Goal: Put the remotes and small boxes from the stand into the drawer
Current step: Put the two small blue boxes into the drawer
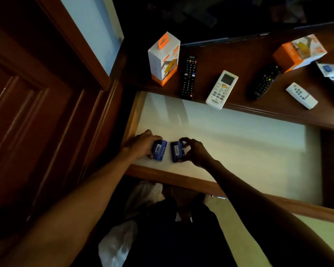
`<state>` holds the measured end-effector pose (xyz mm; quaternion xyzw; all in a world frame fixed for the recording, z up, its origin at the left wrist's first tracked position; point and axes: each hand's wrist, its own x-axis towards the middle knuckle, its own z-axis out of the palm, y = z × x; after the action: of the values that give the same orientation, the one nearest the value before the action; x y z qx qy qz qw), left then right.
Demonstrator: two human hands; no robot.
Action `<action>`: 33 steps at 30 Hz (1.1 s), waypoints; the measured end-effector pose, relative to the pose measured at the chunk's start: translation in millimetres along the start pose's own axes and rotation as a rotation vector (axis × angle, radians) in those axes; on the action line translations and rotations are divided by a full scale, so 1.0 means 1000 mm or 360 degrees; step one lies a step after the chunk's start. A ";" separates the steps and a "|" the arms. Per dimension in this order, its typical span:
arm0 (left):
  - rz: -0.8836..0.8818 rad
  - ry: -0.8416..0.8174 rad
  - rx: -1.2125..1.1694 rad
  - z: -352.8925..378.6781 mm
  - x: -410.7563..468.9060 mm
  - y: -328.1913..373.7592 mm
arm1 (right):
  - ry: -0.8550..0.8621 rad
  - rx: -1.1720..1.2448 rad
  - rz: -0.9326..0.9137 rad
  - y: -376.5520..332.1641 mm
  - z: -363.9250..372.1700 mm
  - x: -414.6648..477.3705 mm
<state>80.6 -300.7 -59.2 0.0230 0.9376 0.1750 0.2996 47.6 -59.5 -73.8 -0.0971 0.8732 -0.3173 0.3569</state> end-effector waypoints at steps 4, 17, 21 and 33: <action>-0.0040 0.0040 -0.0049 -0.001 -0.008 -0.006 | 0.0065 0.0077 -0.0059 -0.016 0.026 0.008; -0.0214 0.1007 -0.0805 -0.016 -0.052 -0.015 | 0.0078 0.0119 -0.0129 -0.057 0.070 0.029; -0.0269 0.0929 -0.0966 -0.014 -0.055 -0.020 | 0.0039 0.0138 -0.0107 -0.064 0.079 0.032; -0.0260 0.0884 -0.0973 -0.021 -0.058 -0.021 | -0.0022 -0.0259 -0.0197 -0.070 0.082 0.031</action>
<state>117.4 -335.2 -18.7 -0.1895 0.8864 0.4203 0.0413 77.6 -166.5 -92.1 -0.1816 0.8859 -0.2661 0.3336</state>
